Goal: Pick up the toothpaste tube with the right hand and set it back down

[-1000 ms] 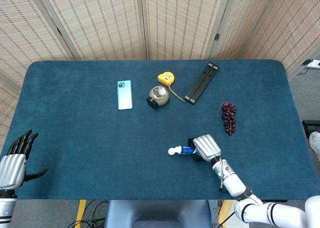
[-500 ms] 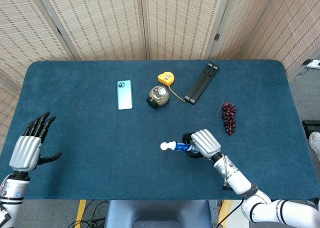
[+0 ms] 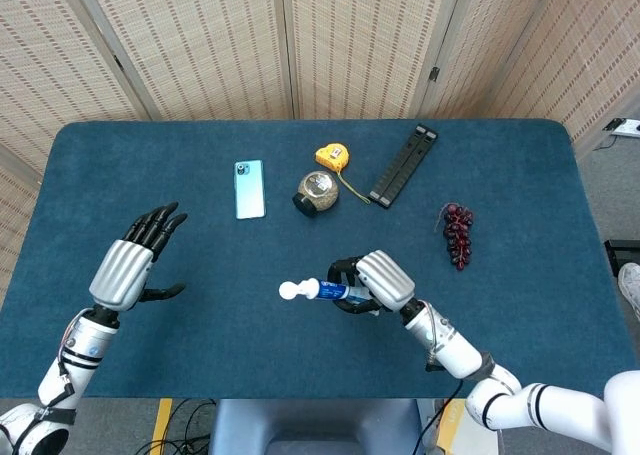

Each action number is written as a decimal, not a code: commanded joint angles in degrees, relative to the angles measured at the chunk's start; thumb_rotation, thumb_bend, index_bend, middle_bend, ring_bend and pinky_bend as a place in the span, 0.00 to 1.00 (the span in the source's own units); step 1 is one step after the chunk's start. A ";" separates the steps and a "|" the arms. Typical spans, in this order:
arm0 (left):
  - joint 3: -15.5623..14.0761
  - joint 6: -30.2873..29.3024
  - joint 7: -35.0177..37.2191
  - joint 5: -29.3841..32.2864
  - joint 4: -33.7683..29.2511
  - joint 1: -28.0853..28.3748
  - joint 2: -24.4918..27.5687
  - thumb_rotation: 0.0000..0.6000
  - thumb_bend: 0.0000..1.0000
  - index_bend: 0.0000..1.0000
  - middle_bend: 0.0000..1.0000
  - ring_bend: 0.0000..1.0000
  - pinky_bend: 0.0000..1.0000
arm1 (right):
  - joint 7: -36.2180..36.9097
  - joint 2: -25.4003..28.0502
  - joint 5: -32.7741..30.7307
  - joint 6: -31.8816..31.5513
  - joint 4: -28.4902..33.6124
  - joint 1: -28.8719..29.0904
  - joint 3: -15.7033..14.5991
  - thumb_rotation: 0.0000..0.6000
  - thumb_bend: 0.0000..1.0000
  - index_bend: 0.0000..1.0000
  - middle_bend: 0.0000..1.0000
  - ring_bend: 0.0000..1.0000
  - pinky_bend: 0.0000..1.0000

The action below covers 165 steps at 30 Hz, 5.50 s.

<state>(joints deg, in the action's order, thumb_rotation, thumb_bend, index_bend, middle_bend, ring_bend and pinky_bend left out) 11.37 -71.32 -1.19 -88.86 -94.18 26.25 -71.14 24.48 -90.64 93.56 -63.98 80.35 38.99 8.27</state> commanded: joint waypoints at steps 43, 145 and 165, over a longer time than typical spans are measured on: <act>0.96 1.21 -4.64 1.52 -6.72 8.90 -8.36 1.00 0.07 0.00 0.02 0.02 0.14 | 0.60 -8.97 -4.39 1.02 -5.27 5.82 0.43 1.00 0.57 0.70 0.67 0.61 0.65; -1.88 5.60 4.53 4.24 -8.35 12.02 -3.51 0.00 0.00 0.00 0.02 0.01 0.14 | -10.36 -8.61 -13.39 9.58 -0.78 8.56 2.84 1.00 0.67 0.78 0.72 0.66 0.68; -3.62 4.11 6.83 8.01 -3.49 7.39 -0.88 0.00 0.00 0.00 0.02 0.01 0.14 | -45.13 3.46 -34.59 18.69 5.92 11.21 -0.34 1.00 0.25 0.07 0.19 0.17 0.32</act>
<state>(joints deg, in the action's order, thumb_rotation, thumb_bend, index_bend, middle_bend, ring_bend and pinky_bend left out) 7.91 -67.36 5.85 -81.13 -97.69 33.87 -72.33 -19.63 -88.56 59.93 -44.81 84.66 50.27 8.31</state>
